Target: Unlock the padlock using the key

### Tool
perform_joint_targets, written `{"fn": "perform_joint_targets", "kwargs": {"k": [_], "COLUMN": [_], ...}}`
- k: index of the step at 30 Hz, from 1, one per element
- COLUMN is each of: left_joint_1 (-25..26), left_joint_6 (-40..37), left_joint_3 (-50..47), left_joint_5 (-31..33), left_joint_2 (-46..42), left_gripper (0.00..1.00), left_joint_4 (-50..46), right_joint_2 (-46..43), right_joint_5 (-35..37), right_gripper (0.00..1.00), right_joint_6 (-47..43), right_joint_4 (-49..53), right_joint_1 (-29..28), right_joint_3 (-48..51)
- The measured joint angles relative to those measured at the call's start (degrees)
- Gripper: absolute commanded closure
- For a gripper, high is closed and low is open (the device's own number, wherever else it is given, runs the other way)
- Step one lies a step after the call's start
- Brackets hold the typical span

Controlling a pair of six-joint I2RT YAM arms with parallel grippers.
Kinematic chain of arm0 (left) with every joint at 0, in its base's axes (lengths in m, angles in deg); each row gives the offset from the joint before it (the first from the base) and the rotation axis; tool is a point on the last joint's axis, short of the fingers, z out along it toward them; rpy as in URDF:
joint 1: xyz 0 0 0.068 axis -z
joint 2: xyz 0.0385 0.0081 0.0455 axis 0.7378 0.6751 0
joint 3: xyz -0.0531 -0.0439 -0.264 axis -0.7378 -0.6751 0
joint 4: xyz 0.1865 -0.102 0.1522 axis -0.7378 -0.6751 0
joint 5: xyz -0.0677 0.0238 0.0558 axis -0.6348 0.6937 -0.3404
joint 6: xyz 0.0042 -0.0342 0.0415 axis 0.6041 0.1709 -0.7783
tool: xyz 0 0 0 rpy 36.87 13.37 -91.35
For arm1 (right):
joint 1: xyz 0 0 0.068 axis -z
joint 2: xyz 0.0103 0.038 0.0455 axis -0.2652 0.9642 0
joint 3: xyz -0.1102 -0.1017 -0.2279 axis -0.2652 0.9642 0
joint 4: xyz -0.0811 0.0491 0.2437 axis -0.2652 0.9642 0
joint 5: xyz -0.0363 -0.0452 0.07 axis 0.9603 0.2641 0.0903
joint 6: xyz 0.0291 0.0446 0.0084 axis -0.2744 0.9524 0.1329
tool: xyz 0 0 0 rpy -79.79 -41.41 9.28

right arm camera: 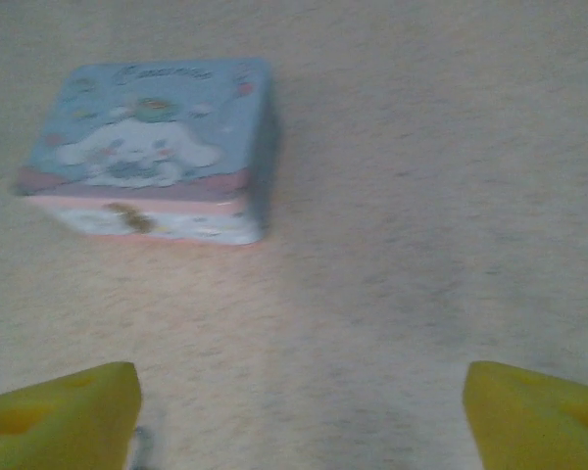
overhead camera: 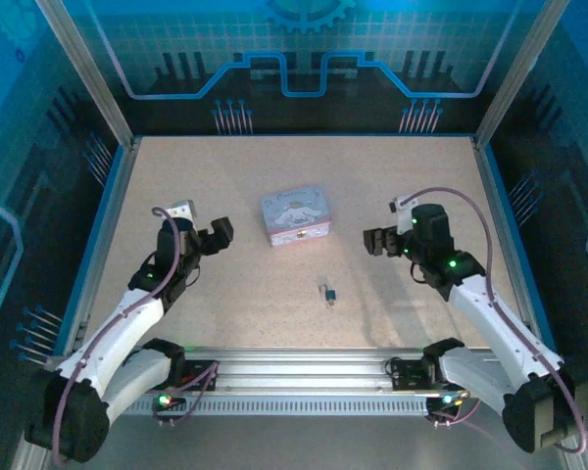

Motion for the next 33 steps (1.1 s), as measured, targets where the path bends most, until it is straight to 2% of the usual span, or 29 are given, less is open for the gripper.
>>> {"fn": "perform_joint_targets", "kwargs": {"k": [4,7,10,15,20,23,27,31,33], "left_joint_1": [-1.3,-2.0,-2.5,-2.9,-4.1,-4.3,-6.4,-11.7,-12.8], "left_joint_6": [-2.5,-4.7,-8.3,-15.0,-20.3,-23.7,-25.1,-24.7,-24.5], "left_joint_3": [-0.5,-2.4,-4.0,-4.1,-3.3,-1.7,0.2,-0.1,-1.5], "left_joint_5": [5.6,8.9,10.3,10.0,6.8,4.2,-0.2,-6.1,-8.0], "left_joint_2": [1.7,4.3,9.2,18.2,29.2,32.9,34.8,34.8,34.7], "left_gripper": [0.01,0.01,0.01,0.01,0.01,0.01,0.01,0.01,0.01], "left_joint_4": [4.3,9.9,14.4,21.7,27.7,29.7,31.8,34.9,37.9], "right_joint_2": [-2.4,-1.0,5.1,16.1,23.2,27.0,30.1,31.1,31.2], "right_joint_5": [4.3,5.5,5.7,5.7,4.5,4.1,4.1,3.8,3.7], "right_gripper": [0.00,0.00,0.00,0.00,0.00,0.00,0.00,0.00,0.00], "right_joint_6": [-1.8,-2.1,-2.1,-2.1,-2.2,-3.0,-5.0,-5.6,-5.7], "right_joint_4": [-9.6,-17.4,-22.3,-34.5,-42.4,-46.4,-50.5,-55.9,-56.8], "right_joint_1": [6.6,10.8,14.3,14.9,15.2,14.2,11.0,11.0,11.0], "right_joint_3": [8.3,14.2,15.7,16.4,15.2,13.9,13.7,15.5,15.6]}}
